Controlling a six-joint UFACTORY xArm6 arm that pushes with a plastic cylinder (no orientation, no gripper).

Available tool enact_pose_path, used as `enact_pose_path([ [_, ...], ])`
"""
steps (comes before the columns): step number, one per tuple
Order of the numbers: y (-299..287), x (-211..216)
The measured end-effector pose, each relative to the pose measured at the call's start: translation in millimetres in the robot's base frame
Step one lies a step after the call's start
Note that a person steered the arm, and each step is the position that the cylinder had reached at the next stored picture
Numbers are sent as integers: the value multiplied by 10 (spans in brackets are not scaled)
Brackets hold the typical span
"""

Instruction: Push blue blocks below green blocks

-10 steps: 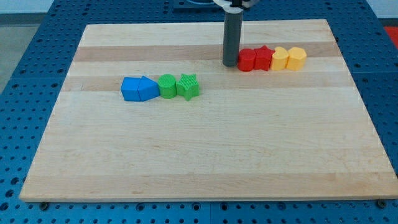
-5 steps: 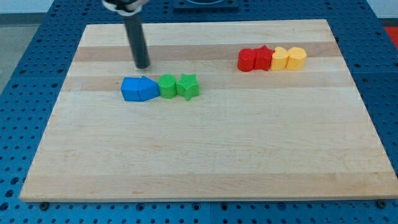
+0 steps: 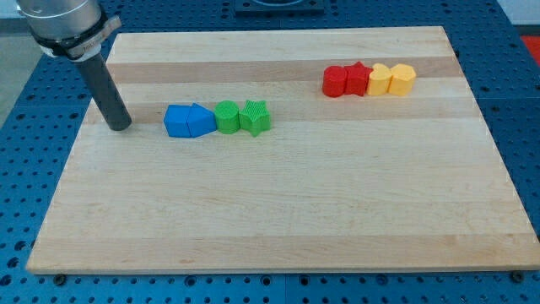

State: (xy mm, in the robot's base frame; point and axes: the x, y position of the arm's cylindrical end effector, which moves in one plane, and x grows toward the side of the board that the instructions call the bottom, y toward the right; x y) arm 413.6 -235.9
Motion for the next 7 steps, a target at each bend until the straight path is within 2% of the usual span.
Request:
enact_pose_path([
  [7,954,-27],
])
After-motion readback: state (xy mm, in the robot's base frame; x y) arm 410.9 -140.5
